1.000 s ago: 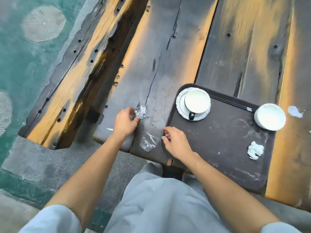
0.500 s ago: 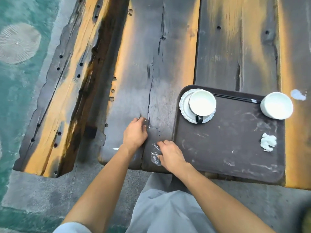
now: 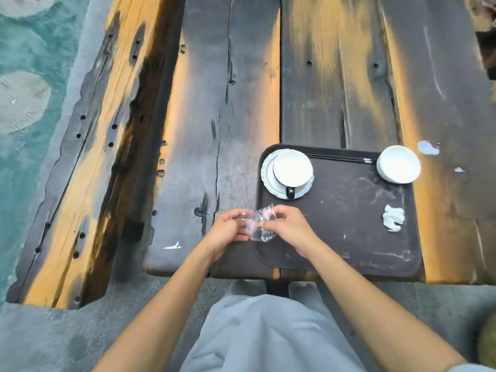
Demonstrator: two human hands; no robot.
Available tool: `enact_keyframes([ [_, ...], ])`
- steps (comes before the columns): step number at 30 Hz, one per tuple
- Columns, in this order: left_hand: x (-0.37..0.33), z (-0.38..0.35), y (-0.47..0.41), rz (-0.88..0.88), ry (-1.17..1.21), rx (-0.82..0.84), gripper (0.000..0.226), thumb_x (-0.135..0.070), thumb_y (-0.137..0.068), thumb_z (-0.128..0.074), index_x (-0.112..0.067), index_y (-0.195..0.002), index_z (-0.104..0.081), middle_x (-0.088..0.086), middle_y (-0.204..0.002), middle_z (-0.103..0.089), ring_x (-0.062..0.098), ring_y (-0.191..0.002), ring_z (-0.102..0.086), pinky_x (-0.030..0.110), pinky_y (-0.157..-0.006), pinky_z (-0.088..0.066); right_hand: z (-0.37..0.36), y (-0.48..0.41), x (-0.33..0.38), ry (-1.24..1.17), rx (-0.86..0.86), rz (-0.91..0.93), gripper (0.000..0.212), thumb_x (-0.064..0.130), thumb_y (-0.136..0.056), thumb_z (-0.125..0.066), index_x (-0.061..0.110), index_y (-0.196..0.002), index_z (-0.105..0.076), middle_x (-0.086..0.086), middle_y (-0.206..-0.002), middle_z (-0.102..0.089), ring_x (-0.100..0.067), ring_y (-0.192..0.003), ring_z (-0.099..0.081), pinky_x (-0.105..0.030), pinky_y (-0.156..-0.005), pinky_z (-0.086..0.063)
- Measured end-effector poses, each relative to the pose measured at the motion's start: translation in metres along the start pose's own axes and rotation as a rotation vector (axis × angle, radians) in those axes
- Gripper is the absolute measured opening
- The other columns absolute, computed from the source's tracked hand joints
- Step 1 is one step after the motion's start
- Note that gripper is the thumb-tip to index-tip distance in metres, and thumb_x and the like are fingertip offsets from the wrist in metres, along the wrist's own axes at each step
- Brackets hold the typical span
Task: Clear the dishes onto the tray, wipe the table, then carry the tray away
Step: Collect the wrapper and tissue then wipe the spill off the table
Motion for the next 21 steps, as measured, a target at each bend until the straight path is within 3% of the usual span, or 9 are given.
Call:
enact_keyframes([
  [1, -0.003, -0.009, 0.001, 0.014, 0.033, 0.035, 0.041, 0.003, -0.097, -0.038, -0.015, -0.112, -0.071, 0.009, -0.096, -0.077, 0.026, -0.085, -0.073, 0.041, -0.087, -0.059, 0.008, 0.001, 0.0, 0.007, -0.017, -0.003, 0.024, 0.018, -0.069, -0.083, 0.012, -0.089, -0.071, -0.01, -0.092, -0.077, -0.019, -0.083, -0.072, -0.037, -0.084, -0.056],
  [5, -0.014, -0.035, 0.002, 0.047, 0.112, 0.107, 0.044, 0.0, -0.099, -0.033, -0.014, -0.119, -0.069, 0.012, -0.099, -0.079, 0.022, -0.08, -0.077, 0.03, -0.073, -0.062, 0.032, 0.004, -0.007, -0.028, -0.043, 0.0, 0.036, 0.021, -0.07, -0.085, 0.021, -0.1, -0.066, -0.001, -0.093, -0.076, -0.019, -0.089, -0.074, -0.036, -0.082, -0.059],
  [8, -0.013, -0.048, -0.003, 0.056, 0.035, 0.062, 0.03, -0.012, -0.106, -0.039, -0.016, -0.118, -0.067, 0.004, -0.094, -0.077, 0.019, -0.075, -0.075, 0.026, -0.067, -0.06, 0.047, 0.002, -0.015, 0.012, -0.111, -0.002, 0.048, 0.028, -0.07, -0.086, 0.031, -0.11, -0.06, 0.0, -0.091, -0.073, -0.017, -0.083, -0.072, -0.032, -0.075, -0.057],
  [11, -0.004, -0.054, -0.012, 0.023, -0.217, -0.056, 0.028, -0.022, -0.105, -0.049, -0.013, -0.128, -0.063, 0.0, -0.098, -0.069, 0.014, -0.075, -0.066, 0.024, -0.07, -0.055, 0.056, -0.007, -0.025, 0.115, -0.182, -0.048, 0.032, 0.029, -0.072, -0.084, 0.031, -0.096, -0.064, 0.003, -0.085, -0.071, -0.017, -0.083, -0.07, -0.032, -0.075, -0.055],
  [15, 0.008, -0.051, -0.011, -0.106, -0.653, -0.188, 0.036, -0.021, -0.101, -0.055, -0.011, -0.135, -0.062, -0.002, -0.102, -0.07, 0.019, -0.1, -0.064, 0.028, -0.095, -0.049, 0.055, -0.016, -0.043, 0.249, -0.141, -0.124, 0.022, 0.03, -0.072, -0.083, 0.025, -0.085, -0.065, 0.004, -0.084, -0.071, -0.017, -0.087, -0.067, -0.033, -0.081, -0.055],
  [18, 0.015, -0.052, -0.008, -0.196, -0.924, -0.17, 0.039, -0.022, -0.1, -0.055, -0.011, -0.137, -0.06, 0.008, -0.121, -0.069, 0.027, -0.116, -0.063, 0.032, -0.1, -0.047, 0.048, -0.022, -0.053, 0.331, -0.134, -0.112, 0.028, 0.032, -0.073, -0.085, 0.023, -0.09, -0.065, 0.005, -0.091, -0.067, -0.018, -0.093, -0.065, -0.03, -0.083, -0.052],
  [21, 0.019, -0.055, -0.007, -0.235, -1.079, -0.119, 0.038, -0.024, -0.099, -0.054, -0.013, -0.135, -0.06, 0.011, -0.127, -0.064, 0.029, -0.121, -0.059, 0.038, -0.104, -0.045, 0.042, -0.026, -0.058, 0.404, -0.144, -0.066, 0.044, 0.039, -0.072, -0.085, 0.02, -0.106, -0.066, 0.0, -0.103, -0.065, -0.019, -0.098, -0.063, -0.029, -0.085, -0.049],
])
Point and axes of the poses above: each hand's wrist, its own y-axis away from the middle knuckle, its own z-axis out of the back of the hand, x = y × z, the point moved 1 cm from there along -y, towards the middle knuckle
